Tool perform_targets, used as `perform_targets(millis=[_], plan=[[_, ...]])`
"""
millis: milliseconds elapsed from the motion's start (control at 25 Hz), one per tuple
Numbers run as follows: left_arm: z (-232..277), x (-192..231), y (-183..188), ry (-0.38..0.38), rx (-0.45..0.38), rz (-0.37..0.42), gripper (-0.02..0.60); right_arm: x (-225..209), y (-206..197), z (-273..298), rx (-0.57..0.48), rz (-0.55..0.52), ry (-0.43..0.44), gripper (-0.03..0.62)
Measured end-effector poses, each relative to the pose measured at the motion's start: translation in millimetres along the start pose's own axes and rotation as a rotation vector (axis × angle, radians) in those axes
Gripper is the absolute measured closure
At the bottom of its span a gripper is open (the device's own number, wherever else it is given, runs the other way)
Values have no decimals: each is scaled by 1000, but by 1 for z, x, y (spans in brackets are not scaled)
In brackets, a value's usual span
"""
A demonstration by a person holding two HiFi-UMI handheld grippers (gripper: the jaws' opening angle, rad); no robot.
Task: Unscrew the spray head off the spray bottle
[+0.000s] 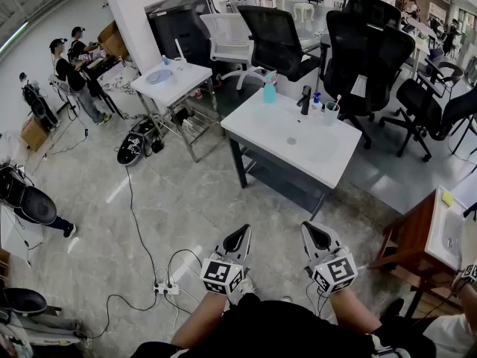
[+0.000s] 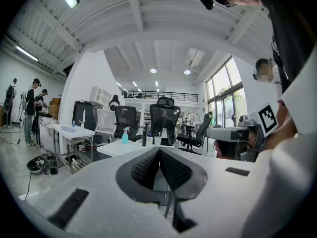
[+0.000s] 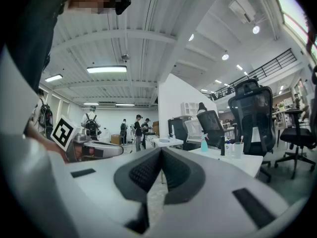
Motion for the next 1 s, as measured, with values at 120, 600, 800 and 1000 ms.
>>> perform_targets(millis=[120, 600, 800, 1000], plan=[[3, 6, 4, 0, -3, -18, 572, -1, -2, 6, 6, -15, 4, 589], [28, 42, 1, -12, 22, -15, 572, -6, -9, 55, 67, -46, -15, 588], [39, 82, -1, -14, 30, -7, 572, -10, -8, 96, 81, -17, -35, 588], [47, 137, -4, -7, 39, -16, 572, -1, -3, 148, 77, -2, -48, 588]])
Point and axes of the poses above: the fingertips, and each gripper's own axes: z forward along the fingers, x to its left, y out of its top, the point moved 1 cm from there along -z, backward along the fingers, and after that the axes turned 6 degrees about y, right-handed, at the moved point
